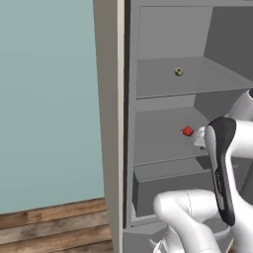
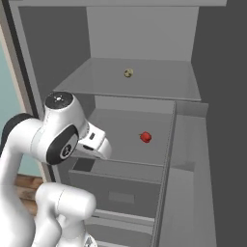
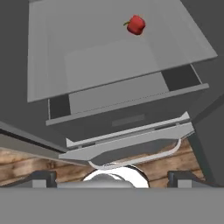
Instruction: Pick the egg and butter from the fridge and place them by the bowl for mixing.
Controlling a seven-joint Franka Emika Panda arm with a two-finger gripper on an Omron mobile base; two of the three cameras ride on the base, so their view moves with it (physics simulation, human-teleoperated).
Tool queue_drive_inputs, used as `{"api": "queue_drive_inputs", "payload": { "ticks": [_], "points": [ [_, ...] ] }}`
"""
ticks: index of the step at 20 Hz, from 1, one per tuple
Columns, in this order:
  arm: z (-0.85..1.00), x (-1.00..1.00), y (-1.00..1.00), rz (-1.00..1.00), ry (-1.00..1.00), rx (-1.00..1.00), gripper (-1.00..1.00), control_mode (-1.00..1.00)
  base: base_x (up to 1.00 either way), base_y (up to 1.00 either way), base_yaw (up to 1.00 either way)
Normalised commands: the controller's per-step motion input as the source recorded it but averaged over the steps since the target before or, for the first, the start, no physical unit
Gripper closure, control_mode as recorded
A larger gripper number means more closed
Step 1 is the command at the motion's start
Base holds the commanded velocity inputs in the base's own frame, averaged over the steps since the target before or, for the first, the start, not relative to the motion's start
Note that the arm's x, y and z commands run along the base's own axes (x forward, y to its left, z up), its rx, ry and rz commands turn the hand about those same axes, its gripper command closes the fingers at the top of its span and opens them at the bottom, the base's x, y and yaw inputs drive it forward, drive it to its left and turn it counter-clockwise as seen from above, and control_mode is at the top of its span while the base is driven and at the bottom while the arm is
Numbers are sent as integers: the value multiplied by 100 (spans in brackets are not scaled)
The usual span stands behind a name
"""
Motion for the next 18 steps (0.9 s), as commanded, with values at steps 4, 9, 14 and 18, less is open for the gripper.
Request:
{"api": "queue_drive_inputs", "payload": {
  "ticks": [4,9,14,18],
  "points": [
    [74,-6,0,-4,-12,0,-100,-100,0,0,0],
    [73,0,3,-4,-12,0,-100,-100,0,0,0],
    [54,-15,0,0,-34,-1,-100,-100,0,0,0],
    [51,-5,1,0,-31,-1,-100,-100,0,0,0]
  ]
}}
